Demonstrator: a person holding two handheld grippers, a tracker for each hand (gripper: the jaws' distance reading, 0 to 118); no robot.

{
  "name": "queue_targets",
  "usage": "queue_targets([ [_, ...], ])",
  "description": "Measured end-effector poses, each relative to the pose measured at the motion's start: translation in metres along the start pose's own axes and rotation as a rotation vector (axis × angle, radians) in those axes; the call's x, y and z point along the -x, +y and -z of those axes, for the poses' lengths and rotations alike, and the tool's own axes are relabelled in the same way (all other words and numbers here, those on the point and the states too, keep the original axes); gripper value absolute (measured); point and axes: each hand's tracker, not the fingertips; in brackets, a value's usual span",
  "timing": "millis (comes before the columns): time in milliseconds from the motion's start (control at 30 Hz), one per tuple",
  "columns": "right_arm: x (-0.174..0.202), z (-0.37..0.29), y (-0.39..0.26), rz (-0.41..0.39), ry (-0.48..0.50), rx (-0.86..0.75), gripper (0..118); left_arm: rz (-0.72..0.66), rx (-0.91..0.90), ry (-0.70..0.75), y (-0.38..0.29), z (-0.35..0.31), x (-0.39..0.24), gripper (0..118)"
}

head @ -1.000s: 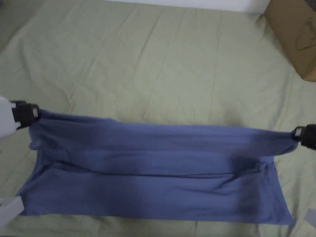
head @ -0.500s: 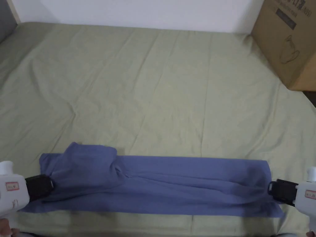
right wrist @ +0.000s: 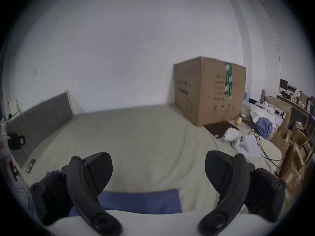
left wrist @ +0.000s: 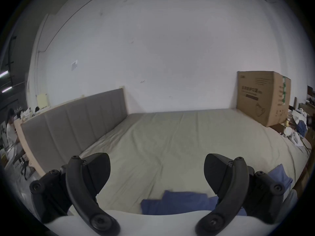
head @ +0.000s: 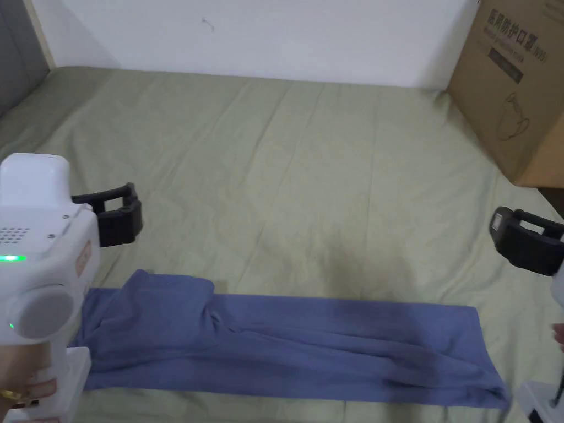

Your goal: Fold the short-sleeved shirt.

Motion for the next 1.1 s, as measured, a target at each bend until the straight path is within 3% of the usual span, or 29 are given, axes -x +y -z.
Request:
queue_targets([
  [67,0.011,-0.003,-0.001,0.005,0.013,-0.026,111,-0.005,-0.013,-0.037,-0.003,-0.003,-0.012,98],
  [133,0.02,-0.005,-0.004,-0.007,0.023,-0.043,97,0.005,-0.019,-0.057,-0.01,-0.001,-0.017,56],
  [167,0.025,-0.007,-0.006,-0.017,0.029,-0.057,81,0.008,-0.021,-0.065,-0.011,-0.001,-0.022,32],
  [200,0.029,-0.008,-0.007,-0.022,0.027,-0.065,48,0.013,-0.012,-0.075,-0.012,0.0,-0.025,4],
  [267,0.032,-0.006,-0.009,-0.008,0.027,-0.052,6,0.007,-0.003,-0.089,-0.016,0.001,-0.03,0],
  [367,0.034,-0.005,-0.015,0.038,0.038,-0.043,0,-0.045,0.018,-0.134,-0.018,0.001,-0.031,0],
  [633,0.036,0.002,-0.024,0.019,0.057,0.019,0,-0.197,0.127,-0.173,-0.017,0.018,0.005,0],
  [667,0.038,0.002,-0.025,0.018,0.059,0.024,0,-0.251,0.166,-0.169,-0.017,0.023,0.016,7],
  [700,0.038,0.003,-0.026,0.016,0.061,0.032,0,-0.334,0.198,-0.178,-0.02,0.028,0.033,28],
  [800,0.035,0.008,-0.03,0.043,0.079,0.064,0,-0.521,0.332,-0.197,-0.037,0.041,0.078,113],
  [933,0.038,0.015,-0.034,0.04,0.08,0.101,0,-0.698,0.383,-0.171,-0.08,0.046,0.127,117],
  [1100,0.044,0.019,-0.039,0.048,0.089,0.141,0,-0.907,0.52,-0.274,-0.148,0.056,0.154,117],
])
